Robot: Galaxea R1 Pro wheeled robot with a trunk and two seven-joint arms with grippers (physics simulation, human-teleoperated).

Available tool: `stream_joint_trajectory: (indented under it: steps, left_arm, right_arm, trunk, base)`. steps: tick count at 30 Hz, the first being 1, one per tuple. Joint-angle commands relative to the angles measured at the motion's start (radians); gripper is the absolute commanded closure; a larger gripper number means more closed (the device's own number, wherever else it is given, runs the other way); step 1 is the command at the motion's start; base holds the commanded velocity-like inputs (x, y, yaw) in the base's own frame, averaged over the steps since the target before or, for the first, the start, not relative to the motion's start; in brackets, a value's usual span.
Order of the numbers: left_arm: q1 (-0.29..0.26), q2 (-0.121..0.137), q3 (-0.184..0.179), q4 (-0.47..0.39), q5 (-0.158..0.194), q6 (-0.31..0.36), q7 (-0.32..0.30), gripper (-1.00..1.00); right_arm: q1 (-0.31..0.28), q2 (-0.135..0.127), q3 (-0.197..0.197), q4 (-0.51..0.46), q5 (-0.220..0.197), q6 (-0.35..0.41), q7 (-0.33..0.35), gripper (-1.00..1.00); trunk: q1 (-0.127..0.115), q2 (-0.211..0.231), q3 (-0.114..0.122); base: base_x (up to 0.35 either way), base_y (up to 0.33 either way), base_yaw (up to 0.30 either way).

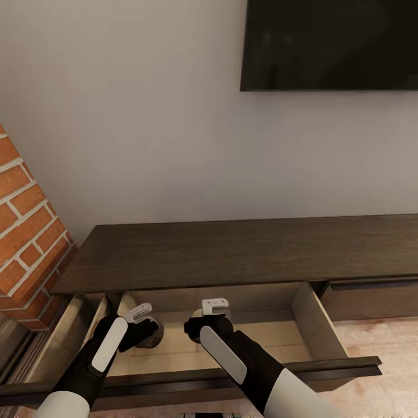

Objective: Place each of the two pumpkins and all three candles from the living room inside a cabinet in the living room (use any cabinet), then make sure every cabinet is closed, and position the cauldron so it is next to a table in the living room.

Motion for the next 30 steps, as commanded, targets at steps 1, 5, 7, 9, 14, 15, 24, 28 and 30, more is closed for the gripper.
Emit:
stream_joint_trajectory:
  steps: [1,5,7,9,14,15,24,28,30]
  left_arm:
    - [-0.001,0.001,-0.003,-0.001,0.011,0.0,0.011,1.0]
    - [-0.001,0.001,-0.003,-0.001,0.01,0.0,0.012,1.0]
    - [-0.001,0.001,-0.002,-0.001,0.01,0.0,0.012,1.0]
    - [-0.001,0.001,-0.002,-0.001,0.01,0.001,0.011,1.0]
    - [-0.001,0.001,-0.002,-0.003,0.012,0.003,0.009,1.0]
    - [-0.001,0.001,-0.001,-0.003,0.012,0.003,0.009,1.0]
    - [-0.001,0.001,0.0,-0.002,0.013,0.003,0.009,1.0]
    - [-0.001,0.001,0.0,-0.002,0.016,0.003,0.009,1.0]
    - [-0.001,0.001,0.0,-0.002,0.017,0.003,0.009,1.0]
  right_arm:
    - [-0.001,0.0,0.002,-0.001,-0.011,0.0,-0.013,1.0]
    - [-0.001,0.0,0.002,-0.001,-0.012,0.015,-0.038,1.0]
    - [-0.001,0.0,0.002,-0.001,-0.012,0.018,-0.042,1.0]
    - [-0.001,0.0,0.002,-0.001,-0.013,0.019,-0.044,1.0]
    - [-0.001,0.0,0.002,-0.002,-0.013,0.019,-0.045,1.0]
    - [-0.001,0.0,0.002,-0.002,-0.013,0.019,-0.045,1.0]
    - [-0.001,0.0,0.001,-0.002,-0.013,0.02,-0.045,1.0]
    - [-0.001,0.0,0.001,-0.002,-0.013,0.02,-0.045,1.0]
    - [-0.001,0.0,0.001,-0.002,-0.013,0.02,-0.045,1.0]
  trunk:
    - [0.0,-0.001,-0.005]
    - [0.002,-0.002,-0.02]
    - [0.003,-0.002,-0.028]
    - [0.004,-0.003,-0.036]
    - [0.004,-0.003,-0.036]
    - [0.004,-0.003,-0.036]
    - [0.006,-0.004,-0.051]
    - [0.006,-0.004,-0.051]
    - [0.006,-0.004,-0.051]
  base:
    - [0.0,0.0,0.0]
    - [0.0,0.0,0.0]
    - [0.0,0.0,0.0]
    - [0.0,0.0,0.0]
    - [0.0,0.0,0.0]
    - [0.0,0.0,0.0]
    - [0.0,0.0,0.0]
    - [0.0,0.0,0.0]
    - [0.0,0.0,0.0]
